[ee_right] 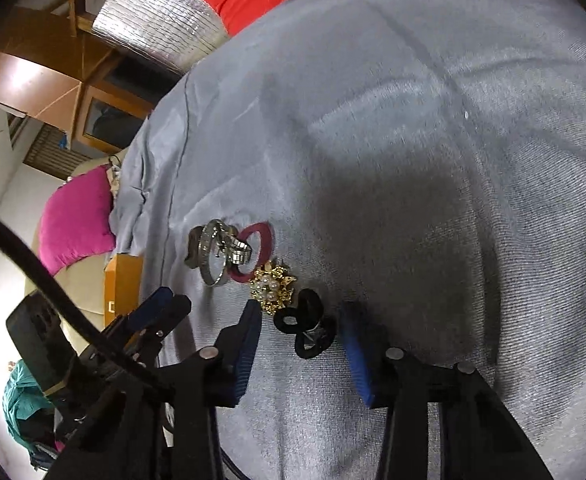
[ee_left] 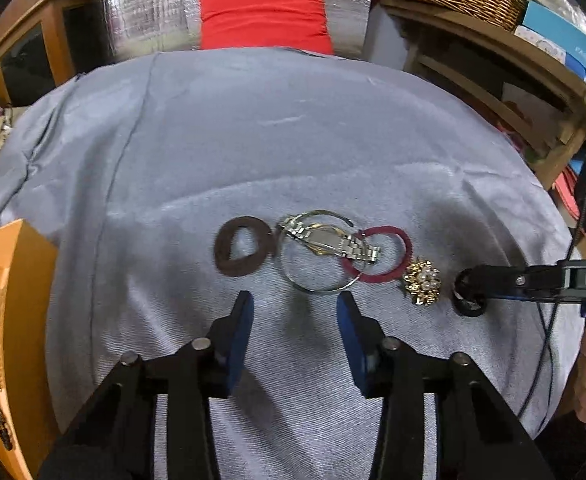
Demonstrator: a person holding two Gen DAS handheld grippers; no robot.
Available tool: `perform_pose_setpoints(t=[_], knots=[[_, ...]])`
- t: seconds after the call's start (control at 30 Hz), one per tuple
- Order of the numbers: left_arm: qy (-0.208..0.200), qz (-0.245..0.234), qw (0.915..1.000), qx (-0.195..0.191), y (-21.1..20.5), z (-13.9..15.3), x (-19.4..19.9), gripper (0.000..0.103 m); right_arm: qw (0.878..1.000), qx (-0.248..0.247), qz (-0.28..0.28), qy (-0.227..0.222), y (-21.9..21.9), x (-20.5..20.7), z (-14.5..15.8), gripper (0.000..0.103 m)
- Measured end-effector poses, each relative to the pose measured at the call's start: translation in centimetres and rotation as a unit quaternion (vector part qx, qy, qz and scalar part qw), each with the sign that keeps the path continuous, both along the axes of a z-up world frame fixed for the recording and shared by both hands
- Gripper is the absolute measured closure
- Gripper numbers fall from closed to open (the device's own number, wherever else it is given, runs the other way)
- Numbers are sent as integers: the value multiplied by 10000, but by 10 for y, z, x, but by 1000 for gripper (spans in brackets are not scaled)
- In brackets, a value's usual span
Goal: Organize jewelry
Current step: 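Grasp the silver bangle with the left tool while the right tool grasps the small black hair tie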
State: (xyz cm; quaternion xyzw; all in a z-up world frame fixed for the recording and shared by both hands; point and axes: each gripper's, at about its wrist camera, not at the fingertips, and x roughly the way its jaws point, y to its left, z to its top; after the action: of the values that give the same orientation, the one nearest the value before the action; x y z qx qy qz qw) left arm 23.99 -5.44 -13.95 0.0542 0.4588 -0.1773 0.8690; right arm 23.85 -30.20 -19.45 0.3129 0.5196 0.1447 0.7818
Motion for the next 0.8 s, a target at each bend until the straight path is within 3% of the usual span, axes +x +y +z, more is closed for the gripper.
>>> perform_pose_setpoints(t=[0.07, 0.23, 0.33, 0.5, 0.63, 0.8], knots=[[33, -99, 9999, -101, -2, -1, 3, 59, 10000, -51, -35, 0, 3, 2, -2, 62], [29, -263, 9993, -276, -9, 0, 8, 59, 9999, -131, -80, -31, 4, 4, -4, 72], [122, -370, 9980, -497, -12, -2, 13, 59, 9999, -94, -91, -82, 3, 4, -3, 83], [182, -591, 9964, -583, -21, -5, 11, 60, 9998, -89, -106, -161, 2, 3, 0, 86], [137, -856, 9947, -545, -31, -7, 8, 77, 9996, -37, -196, -185, -2, 2, 2, 95], [214, -951, 9945, -394, -41, -17, 13, 82, 9992, 208, -338, -102, -10, 1, -2, 95]])
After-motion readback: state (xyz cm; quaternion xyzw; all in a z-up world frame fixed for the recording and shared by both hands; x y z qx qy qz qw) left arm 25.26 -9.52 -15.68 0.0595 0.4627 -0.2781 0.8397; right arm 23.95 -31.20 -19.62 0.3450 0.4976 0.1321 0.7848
